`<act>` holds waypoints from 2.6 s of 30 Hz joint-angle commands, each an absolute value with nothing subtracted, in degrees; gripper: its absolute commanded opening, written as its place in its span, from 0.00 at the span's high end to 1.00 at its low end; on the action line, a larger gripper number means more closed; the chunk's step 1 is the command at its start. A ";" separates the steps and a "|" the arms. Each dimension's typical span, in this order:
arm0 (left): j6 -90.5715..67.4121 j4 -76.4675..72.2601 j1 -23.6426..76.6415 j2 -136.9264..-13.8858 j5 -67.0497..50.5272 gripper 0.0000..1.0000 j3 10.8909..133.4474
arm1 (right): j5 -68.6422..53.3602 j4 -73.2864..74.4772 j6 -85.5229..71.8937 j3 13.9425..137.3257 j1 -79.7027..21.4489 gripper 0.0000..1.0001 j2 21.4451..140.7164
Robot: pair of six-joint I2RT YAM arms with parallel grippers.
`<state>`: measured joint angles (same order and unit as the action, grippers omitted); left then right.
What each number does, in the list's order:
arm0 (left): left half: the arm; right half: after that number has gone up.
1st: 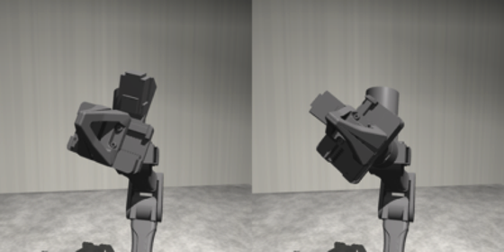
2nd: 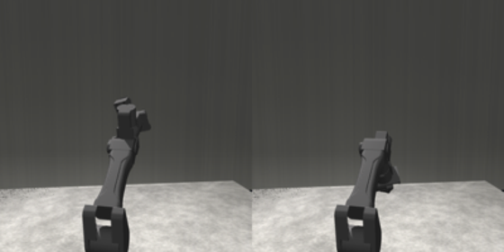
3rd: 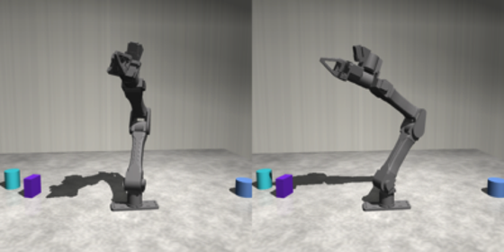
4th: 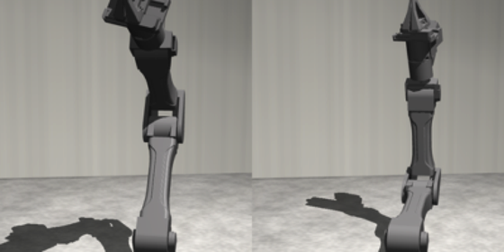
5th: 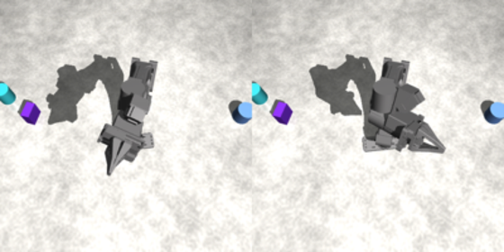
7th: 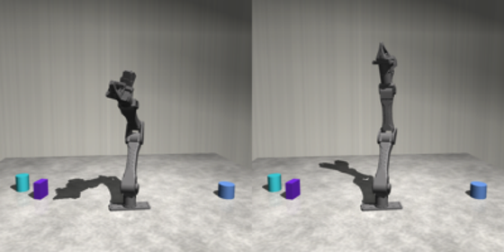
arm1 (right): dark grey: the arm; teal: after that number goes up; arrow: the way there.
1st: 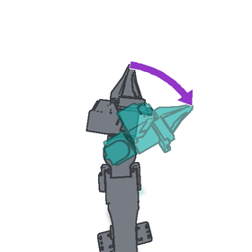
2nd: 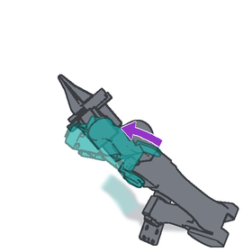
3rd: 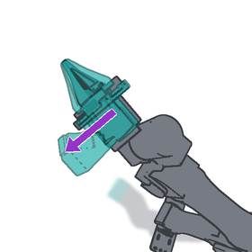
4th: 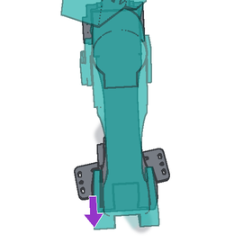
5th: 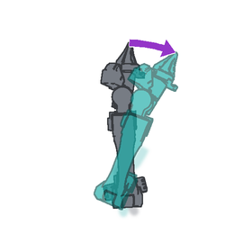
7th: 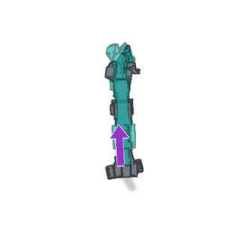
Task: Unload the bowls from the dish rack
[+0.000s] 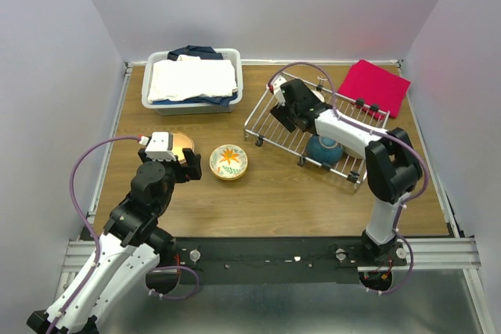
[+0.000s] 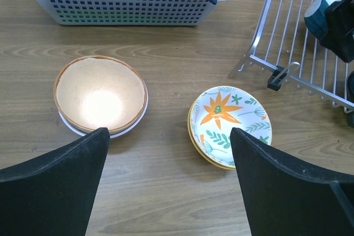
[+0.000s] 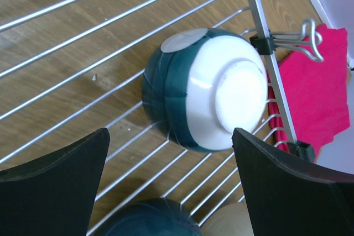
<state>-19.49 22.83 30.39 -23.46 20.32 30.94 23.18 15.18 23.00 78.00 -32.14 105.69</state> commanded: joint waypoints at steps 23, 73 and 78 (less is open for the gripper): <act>-18.72 22.32 30.23 -23.91 22.15 0.01 31.03 | 48.07 -2.80 35.15 76.82 -35.07 0.00 122.42; -18.81 22.15 30.23 -24.43 21.18 0.01 30.94 | 43.86 -0.18 33.77 81.91 -35.59 0.48 114.18; -18.90 22.15 30.23 -24.52 21.18 0.01 30.85 | 40.44 6.14 27.26 83.58 -35.60 0.50 110.66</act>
<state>-19.46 22.83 30.39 -24.40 21.02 30.94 42.94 1.52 33.71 79.99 -35.62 115.92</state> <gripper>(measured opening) 0.990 0.757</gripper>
